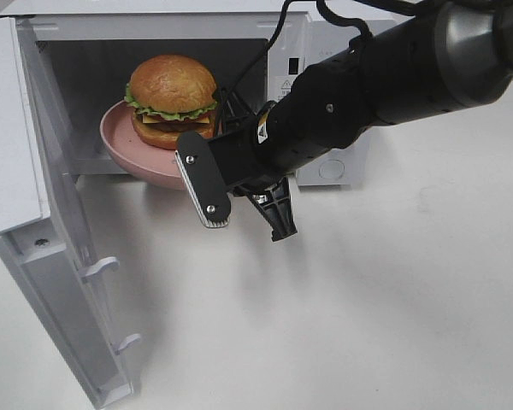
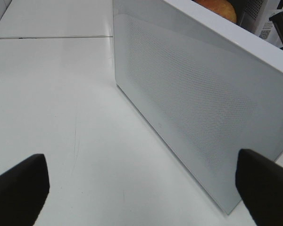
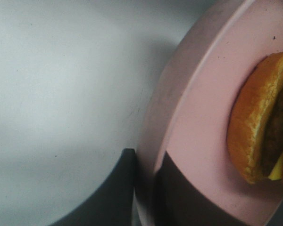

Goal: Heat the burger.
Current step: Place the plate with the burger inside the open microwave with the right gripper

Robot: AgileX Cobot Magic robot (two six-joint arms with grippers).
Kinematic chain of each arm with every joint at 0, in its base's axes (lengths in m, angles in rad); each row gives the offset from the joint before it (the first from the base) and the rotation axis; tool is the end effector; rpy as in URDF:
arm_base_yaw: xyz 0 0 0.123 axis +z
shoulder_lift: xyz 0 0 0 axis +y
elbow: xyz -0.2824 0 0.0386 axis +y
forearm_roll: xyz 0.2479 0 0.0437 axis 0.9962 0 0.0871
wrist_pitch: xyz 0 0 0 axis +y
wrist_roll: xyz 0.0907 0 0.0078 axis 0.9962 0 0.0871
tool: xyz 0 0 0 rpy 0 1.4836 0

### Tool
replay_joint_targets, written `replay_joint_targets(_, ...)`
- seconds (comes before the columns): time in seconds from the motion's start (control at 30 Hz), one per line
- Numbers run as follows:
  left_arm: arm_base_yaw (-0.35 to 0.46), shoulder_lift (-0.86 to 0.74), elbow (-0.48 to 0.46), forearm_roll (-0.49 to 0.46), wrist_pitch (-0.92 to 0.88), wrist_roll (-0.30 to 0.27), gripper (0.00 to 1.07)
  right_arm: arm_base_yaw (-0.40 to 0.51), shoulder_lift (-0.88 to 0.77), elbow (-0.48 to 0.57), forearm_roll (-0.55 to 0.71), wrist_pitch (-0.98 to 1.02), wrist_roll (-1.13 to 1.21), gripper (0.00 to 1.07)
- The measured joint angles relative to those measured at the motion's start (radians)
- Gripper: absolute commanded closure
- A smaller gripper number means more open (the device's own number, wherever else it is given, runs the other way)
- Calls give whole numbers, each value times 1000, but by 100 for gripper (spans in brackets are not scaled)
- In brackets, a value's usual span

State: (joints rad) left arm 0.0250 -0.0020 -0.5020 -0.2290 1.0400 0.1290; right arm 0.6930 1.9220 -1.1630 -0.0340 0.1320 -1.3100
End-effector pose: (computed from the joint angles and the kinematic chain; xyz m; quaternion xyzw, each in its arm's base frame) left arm -0.0052 -0.0180 0.2811 0.0472 0.8399 -0.0732 0.5358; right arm 0.3129 0.2593 0.1704 -0.7890 0.4874 -0.1216 0.3539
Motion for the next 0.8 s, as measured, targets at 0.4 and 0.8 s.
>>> replay_joint_targets(0.4, 0, 0, 0, 0, 0, 0, 7, 0, 67, -107, -43, 45, 57, 107)
replay_joint_targets(0.8, 0, 0, 0, 0, 0, 0, 7, 0, 154, -253, -81, 131, 104, 107)
